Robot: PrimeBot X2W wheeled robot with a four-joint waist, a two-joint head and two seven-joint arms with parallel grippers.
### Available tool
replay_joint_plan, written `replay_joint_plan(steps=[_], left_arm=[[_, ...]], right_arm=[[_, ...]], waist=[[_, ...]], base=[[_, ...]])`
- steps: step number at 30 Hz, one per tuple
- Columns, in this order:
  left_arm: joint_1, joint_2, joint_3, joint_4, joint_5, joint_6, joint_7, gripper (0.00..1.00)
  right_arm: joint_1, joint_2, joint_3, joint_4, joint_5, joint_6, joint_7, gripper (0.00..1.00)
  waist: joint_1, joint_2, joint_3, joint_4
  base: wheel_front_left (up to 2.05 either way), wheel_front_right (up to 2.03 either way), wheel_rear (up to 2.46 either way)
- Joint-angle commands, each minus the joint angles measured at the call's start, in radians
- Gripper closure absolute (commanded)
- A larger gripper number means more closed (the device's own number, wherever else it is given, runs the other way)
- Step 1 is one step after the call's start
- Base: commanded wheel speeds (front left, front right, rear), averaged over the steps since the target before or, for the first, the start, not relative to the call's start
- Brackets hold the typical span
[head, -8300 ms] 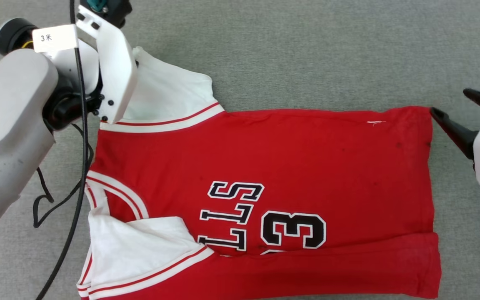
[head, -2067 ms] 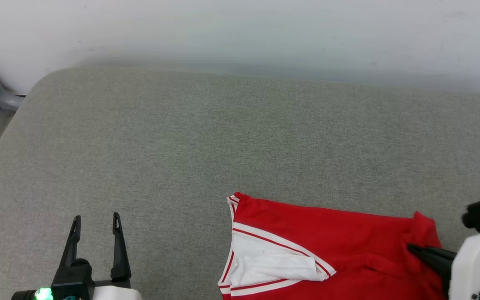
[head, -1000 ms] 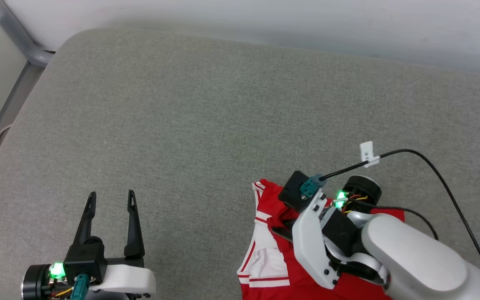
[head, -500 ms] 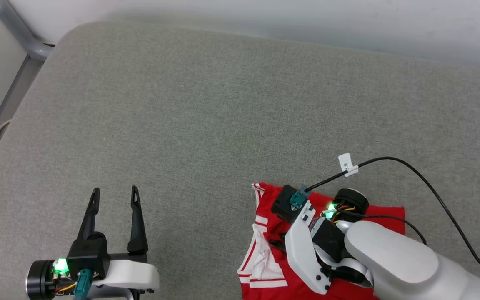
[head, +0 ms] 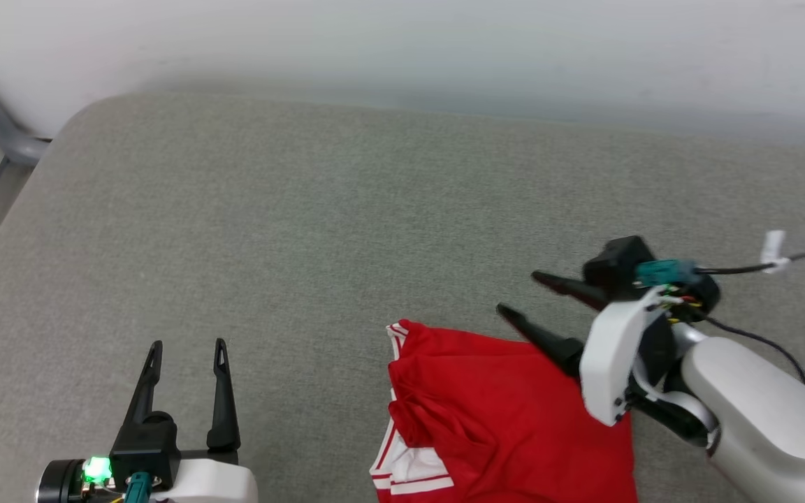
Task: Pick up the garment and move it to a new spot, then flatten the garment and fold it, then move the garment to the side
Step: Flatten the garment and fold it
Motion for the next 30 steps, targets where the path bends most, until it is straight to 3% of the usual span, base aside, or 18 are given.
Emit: replay_joint_plan(steps=[1, 5, 9, 18, 23, 30], left_arm=[[0.009, 0.005, 0.002, 0.002, 0.001, -0.002, -0.002, 0.00], [0.023, 0.008, 0.001, 0.004, 0.005, 0.001, -0.002, 0.00], [0.033, 0.013, -0.005, 0.015, 0.011, 0.004, -0.002, 0.00], [0.051, 0.023, -0.011, 0.020, 0.006, 0.009, -0.002, 0.00], [0.060, 0.029, -0.018, 0.016, 0.006, 0.007, -0.002, 0.00], [0.071, 0.035, -0.035, 0.016, 0.013, 0.007, -0.002, 0.00]], right_arm=[[0.020, -0.006, -0.026, 0.001, -0.017, -0.001, -0.022, 0.00], [0.091, -0.011, -0.180, 0.032, -0.143, -0.001, -0.131, 0.00], [0.180, 0.032, -0.364, 0.070, -0.285, -0.001, -0.237, 0.00], [0.400, 0.215, -0.739, 0.017, -0.533, -0.001, -0.397, 0.00], [0.515, 0.314, -0.863, -0.087, -0.612, -0.001, -0.417, 0.00], [0.655, 0.394, -0.905, -0.225, -0.654, -0.001, -0.419, 0.00]], waist=[[0.0000, 0.0000, -0.018, -0.023], [0.0000, 0.0000, -0.033, -0.054], [0.0000, 0.0000, -0.049, -0.078], [0.0000, 0.0000, -0.083, -0.111], [0.0000, 0.0000, -0.097, -0.114], [0.0000, 0.0000, -0.119, -0.106]], base=[[0.00, 0.00, 0.00], [0.00, 0.00, 0.00], [0.00, 0.00, 0.00], [0.00, 0.00, 0.00], [0.00, 0.00, 0.00], [0.00, 0.00, 0.00]])
